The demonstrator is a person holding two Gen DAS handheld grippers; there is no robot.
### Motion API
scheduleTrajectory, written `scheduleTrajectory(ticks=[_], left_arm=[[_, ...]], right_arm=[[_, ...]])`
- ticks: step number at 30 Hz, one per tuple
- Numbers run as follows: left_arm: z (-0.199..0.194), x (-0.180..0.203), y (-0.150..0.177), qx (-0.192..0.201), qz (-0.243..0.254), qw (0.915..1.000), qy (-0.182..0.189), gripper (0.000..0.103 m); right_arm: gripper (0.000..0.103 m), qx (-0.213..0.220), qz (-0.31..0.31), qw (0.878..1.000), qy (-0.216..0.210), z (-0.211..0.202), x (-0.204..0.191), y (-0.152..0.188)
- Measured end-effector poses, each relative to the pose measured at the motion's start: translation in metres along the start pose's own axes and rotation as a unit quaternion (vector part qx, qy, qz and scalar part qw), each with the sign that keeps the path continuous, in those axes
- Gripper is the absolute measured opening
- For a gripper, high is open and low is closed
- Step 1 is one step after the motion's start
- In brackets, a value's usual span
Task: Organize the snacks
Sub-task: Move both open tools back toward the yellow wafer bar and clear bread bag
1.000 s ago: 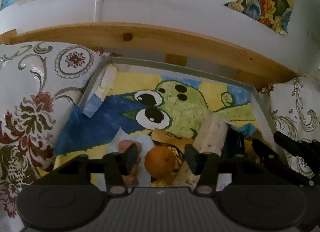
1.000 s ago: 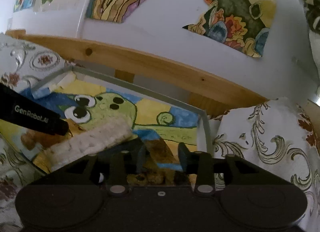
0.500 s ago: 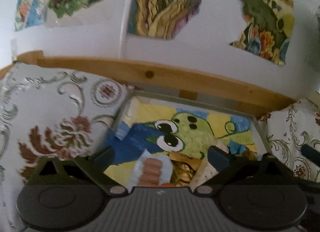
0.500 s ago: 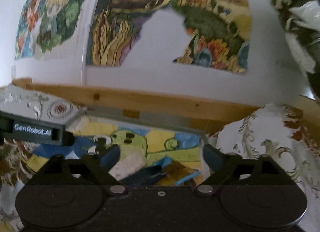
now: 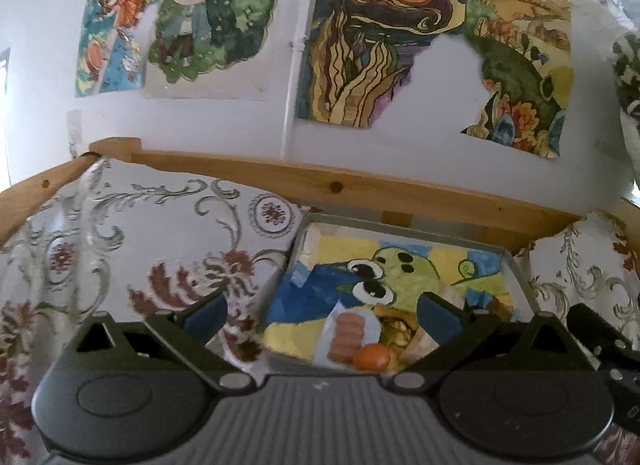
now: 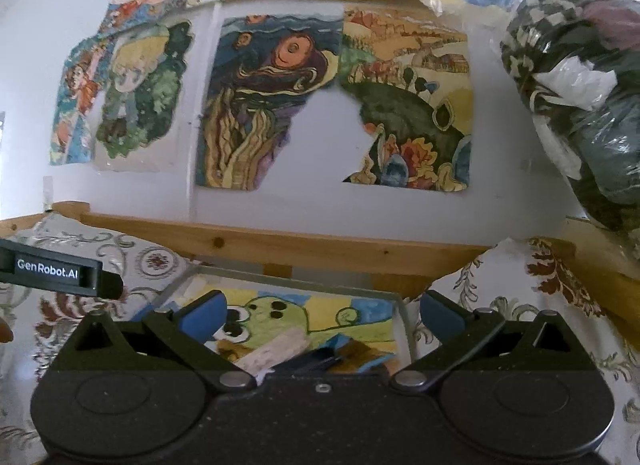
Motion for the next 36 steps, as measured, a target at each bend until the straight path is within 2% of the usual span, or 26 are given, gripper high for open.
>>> scheduleTrajectory(ticks=[8,15,22,27,30,34,36], left_arm=[[-0.033,-0.03,0.03,-0.002,-0.003,0.9999,-0.01,0.103],[-0.056,-0.058,0.057,-0.005,-0.011,0.9998,-0.017,0.103],[-0.069,-0.089,0.089,-0.022,-0.012,0.9991,-0.033,0.103],[-0.071,-0.105,0.105,-0.039,0.0,0.9982,-0.046,0.103],[-0.073,-0.114,0.118,-0.061,-0.01,0.9964,-0.057,0.103],[-0.068,-0.123,0.145,-0.132,-0.011,0.9872,-0.09,0.103],[-0.065,-0.125,0.152,-0.154,-0.009,0.983,-0.1,0.103]], right_arm=[[0.102,0.01,0.004,1.0,-0.014,-0.048,-0.016,0.015],[0.102,0.007,-0.008,1.0,-0.005,-0.073,-0.028,0.029],[0.102,-0.031,-0.015,0.998,-0.044,-0.089,-0.053,0.055],[0.102,-0.059,-0.058,0.994,-0.069,-0.092,-0.08,0.075],[0.102,-0.08,-0.07,0.991,-0.083,-0.091,-0.092,0.086],[0.102,-0.109,-0.088,0.985,-0.098,-0.09,-0.105,0.1],[0.102,-0.126,-0.097,0.982,-0.104,-0.089,-0.112,0.108]])
Point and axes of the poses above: each gripper's, at about its wrist camera, not at the fingertips, and z roughly the way its jaws point, x to its right, y to its underside, the point moved 8 cm from there along z, roughly the way its jaws point, and after that the axes turned 10 degrees about -x, right-handed, at the moved point
